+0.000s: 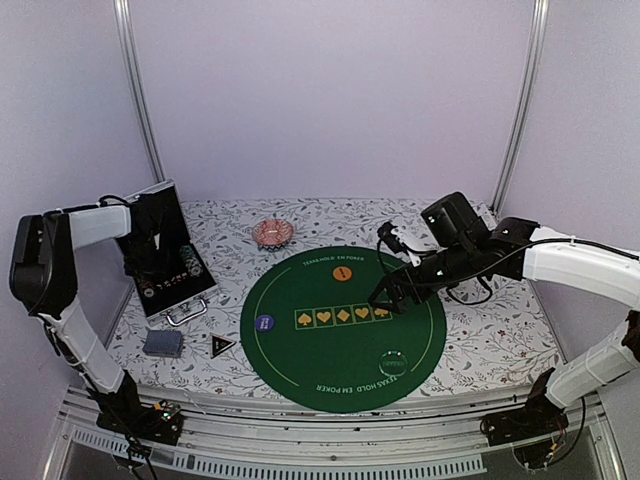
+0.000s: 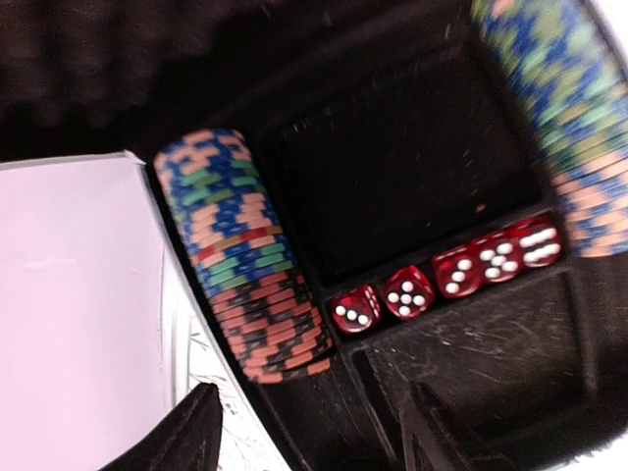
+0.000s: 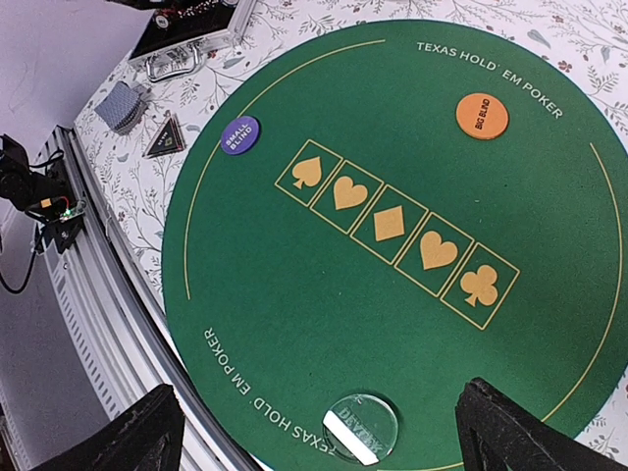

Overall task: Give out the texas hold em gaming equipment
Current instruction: Adjust the poker case at the center of the board.

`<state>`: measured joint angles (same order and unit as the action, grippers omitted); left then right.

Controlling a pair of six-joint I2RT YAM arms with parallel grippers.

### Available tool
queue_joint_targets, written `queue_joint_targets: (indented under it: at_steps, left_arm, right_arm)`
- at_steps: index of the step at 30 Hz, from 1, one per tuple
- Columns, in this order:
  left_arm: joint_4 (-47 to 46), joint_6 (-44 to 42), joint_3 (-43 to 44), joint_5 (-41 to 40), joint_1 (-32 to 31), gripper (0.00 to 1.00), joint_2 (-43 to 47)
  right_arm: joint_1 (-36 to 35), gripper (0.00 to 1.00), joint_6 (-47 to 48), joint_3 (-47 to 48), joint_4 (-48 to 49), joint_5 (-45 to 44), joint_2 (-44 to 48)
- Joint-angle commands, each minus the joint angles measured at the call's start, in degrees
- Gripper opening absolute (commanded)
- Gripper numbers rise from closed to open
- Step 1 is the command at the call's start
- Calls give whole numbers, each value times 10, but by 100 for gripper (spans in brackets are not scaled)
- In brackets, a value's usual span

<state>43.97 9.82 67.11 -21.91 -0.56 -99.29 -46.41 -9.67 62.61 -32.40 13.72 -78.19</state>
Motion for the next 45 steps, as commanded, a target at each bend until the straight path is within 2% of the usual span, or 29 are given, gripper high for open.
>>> queue_joint_targets:
  at_steps: [1, 5, 10, 16, 19, 24, 29, 39, 45]
  left_arm:
    - [-25, 19, -30, 68, 22, 63, 56]
    - [-56, 48, -86, 113, 48, 67, 98]
    - [-128, 109, -177, 195, 136, 75, 177]
    - [-154, 130, -230, 213, 147, 83, 199]
    - [-173, 134, -245, 272, 158, 83, 178]
    - [-196, 149, -253, 342, 161, 73, 147]
    - [-230, 162, -263, 359, 130, 68, 149]
    - [-235, 158, -217, 347, 22, 67, 82]
    - [-219, 151, -191, 350, -4, 67, 73]
  right_arm:
    - [4, 99, -6, 17, -7, 8, -8]
    - [4, 99, -9, 14, -7, 9, -7]
    - [4, 99, -11, 12, -7, 11, -7]
    - [4, 99, -10, 14, -5, 13, -11]
    - [4, 99, -10, 14, -5, 14, -14]
    - [4, 99, -10, 13, -6, 15, -15]
    - [4, 99, -11, 15, -6, 11, -18]
    - [4, 99, -11, 28, -11, 17, -31]
    - [4, 99, -14, 25, -14, 14, -28]
